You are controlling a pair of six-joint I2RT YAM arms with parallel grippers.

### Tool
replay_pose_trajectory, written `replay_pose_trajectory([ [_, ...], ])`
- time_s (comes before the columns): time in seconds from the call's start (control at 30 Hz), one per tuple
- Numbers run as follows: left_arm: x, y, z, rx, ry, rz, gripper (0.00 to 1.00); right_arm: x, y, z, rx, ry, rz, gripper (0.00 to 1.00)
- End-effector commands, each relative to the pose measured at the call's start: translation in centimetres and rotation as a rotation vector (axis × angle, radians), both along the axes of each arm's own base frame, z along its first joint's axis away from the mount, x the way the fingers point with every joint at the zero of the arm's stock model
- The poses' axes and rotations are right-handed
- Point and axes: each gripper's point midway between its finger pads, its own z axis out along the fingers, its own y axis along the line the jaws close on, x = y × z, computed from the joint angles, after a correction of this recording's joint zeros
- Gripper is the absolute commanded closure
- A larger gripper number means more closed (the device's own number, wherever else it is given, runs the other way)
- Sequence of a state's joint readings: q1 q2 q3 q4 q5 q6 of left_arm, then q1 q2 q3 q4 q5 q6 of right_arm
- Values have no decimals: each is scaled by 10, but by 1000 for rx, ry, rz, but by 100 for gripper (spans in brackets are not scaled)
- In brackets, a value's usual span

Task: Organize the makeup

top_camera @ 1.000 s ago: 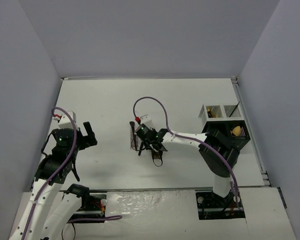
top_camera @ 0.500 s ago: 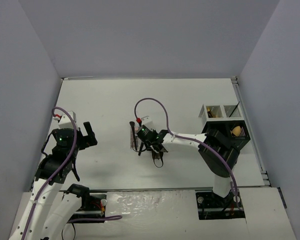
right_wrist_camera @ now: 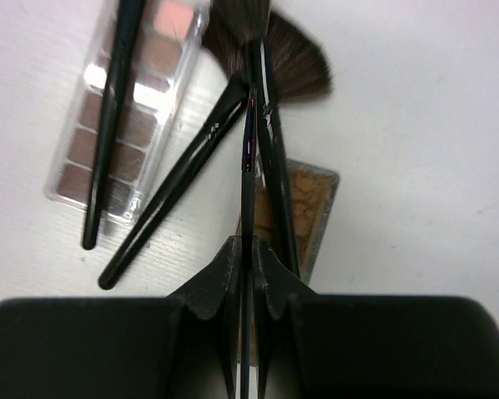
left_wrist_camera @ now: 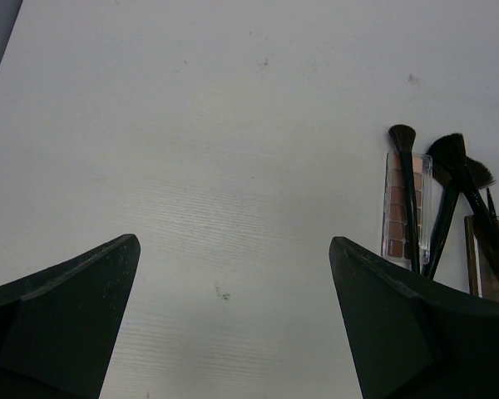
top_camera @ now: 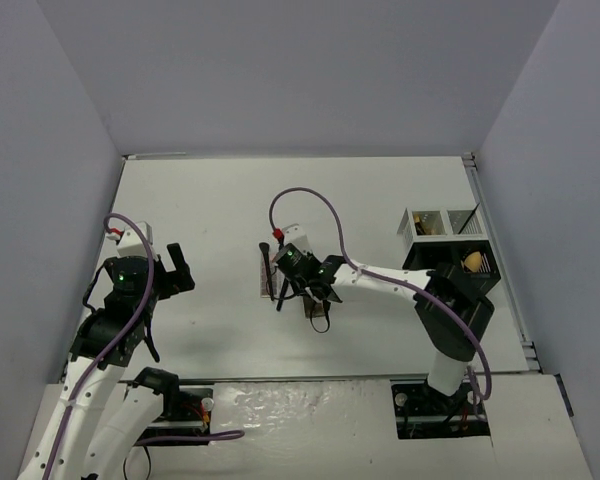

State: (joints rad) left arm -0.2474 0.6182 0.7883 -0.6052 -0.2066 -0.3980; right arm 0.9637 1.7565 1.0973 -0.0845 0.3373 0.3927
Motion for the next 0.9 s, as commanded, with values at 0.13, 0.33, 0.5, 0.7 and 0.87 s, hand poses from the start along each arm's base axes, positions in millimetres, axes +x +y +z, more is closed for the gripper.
replay_pose_trajectory([
  [0.13,7,0,15,-17,-50,11,3,62,-65,173,157,-416,-199,100],
  [0.33,7,-1,16,-19,-55,9,3,100,-218,231,165,-677,-551,100],
  [0.5,6,0,18,-21,-62,11,3,98,-329,252,168,-876,-823,100],
  [0.7,6,-1,18,-25,-64,6,3,100,-403,253,102,-1022,-1056,100],
  [0.87,6,-2,19,-26,-66,3,3,123,-430,241,4,-1007,-1102,100],
])
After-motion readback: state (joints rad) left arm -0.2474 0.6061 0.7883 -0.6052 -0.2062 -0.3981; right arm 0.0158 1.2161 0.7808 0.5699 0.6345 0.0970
